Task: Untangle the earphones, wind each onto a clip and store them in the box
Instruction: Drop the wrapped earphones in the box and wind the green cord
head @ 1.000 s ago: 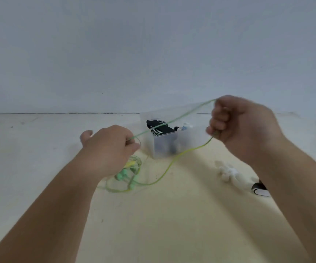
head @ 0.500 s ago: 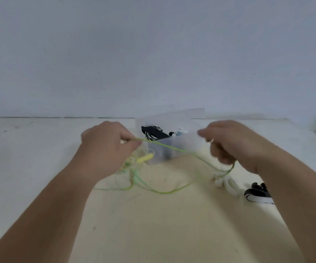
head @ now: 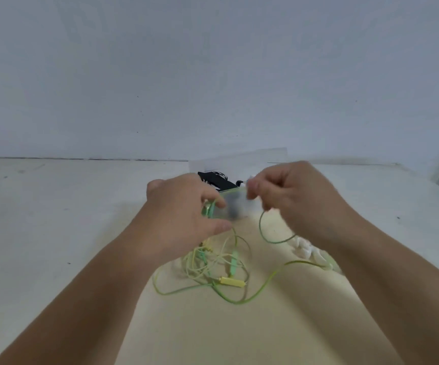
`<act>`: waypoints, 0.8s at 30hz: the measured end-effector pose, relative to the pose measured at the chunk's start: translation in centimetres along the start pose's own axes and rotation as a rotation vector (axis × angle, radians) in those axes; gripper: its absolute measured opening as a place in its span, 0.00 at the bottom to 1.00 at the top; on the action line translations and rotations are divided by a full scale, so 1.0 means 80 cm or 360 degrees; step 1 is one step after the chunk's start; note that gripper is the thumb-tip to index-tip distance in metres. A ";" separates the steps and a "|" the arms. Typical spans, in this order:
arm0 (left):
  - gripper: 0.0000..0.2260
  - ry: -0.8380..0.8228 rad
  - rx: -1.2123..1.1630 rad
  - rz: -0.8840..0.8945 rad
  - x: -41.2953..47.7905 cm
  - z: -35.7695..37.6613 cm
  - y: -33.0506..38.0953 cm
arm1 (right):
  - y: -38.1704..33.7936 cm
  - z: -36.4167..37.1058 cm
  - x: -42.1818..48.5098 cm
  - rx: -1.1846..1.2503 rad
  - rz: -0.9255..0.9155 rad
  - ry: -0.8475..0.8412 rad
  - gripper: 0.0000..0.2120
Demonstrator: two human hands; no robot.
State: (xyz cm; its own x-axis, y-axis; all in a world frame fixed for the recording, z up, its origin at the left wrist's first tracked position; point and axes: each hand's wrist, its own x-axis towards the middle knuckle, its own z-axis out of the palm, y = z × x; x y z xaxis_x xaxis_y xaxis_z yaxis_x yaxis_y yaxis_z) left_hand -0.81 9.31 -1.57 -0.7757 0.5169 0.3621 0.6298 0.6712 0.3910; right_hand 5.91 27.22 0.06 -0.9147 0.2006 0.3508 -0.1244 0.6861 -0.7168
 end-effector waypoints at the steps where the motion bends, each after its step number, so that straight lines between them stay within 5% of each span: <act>1: 0.10 -0.0029 -0.0021 -0.0034 0.000 -0.003 -0.005 | 0.005 -0.006 0.004 0.0169 0.0061 0.0160 0.15; 4: 0.07 -0.0062 -0.0005 -0.0177 0.001 -0.014 -0.019 | 0.017 -0.025 0.018 0.1141 0.0296 0.0479 0.17; 7: 0.09 -0.0152 0.0182 -0.0409 0.002 -0.022 -0.030 | 0.013 -0.044 0.017 0.1819 0.0405 0.0261 0.24; 9: 0.14 -0.0167 0.0306 -0.0549 0.004 -0.023 -0.039 | 0.018 -0.054 0.013 0.1310 0.0408 0.0098 0.20; 11: 0.18 -0.0012 0.0301 -0.0528 0.006 -0.022 -0.042 | 0.027 -0.057 0.009 0.0114 0.0371 -0.0164 0.11; 13: 0.19 0.0213 0.0120 -0.0250 0.007 -0.021 -0.035 | 0.029 -0.049 0.006 -0.0657 0.0274 -0.0391 0.02; 14: 0.18 0.0225 -0.0050 -0.0082 0.006 -0.022 -0.027 | 0.027 -0.042 0.005 -0.0812 0.0184 -0.0381 0.06; 18: 0.12 -0.0482 -0.0509 0.0202 -0.007 -0.021 -0.002 | 0.006 -0.024 -0.003 -0.0506 -0.0243 -0.0116 0.16; 22: 0.20 -0.0964 -0.0055 0.0088 -0.011 -0.014 -0.009 | -0.013 -0.011 -0.022 -0.0246 -0.0224 -0.0976 0.02; 24: 0.25 -0.0968 0.0129 0.0087 -0.011 -0.012 -0.012 | -0.008 0.003 -0.026 -0.0612 -0.0189 -0.1201 0.11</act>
State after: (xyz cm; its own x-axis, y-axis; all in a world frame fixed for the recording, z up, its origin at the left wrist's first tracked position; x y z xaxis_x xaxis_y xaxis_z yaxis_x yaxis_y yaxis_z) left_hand -0.74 7.70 -1.48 -0.6415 0.7464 -0.1772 0.6829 0.6609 0.3113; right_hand 7.84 26.21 -0.37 -0.9320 -0.3134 -0.1821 -0.2215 0.8901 -0.3983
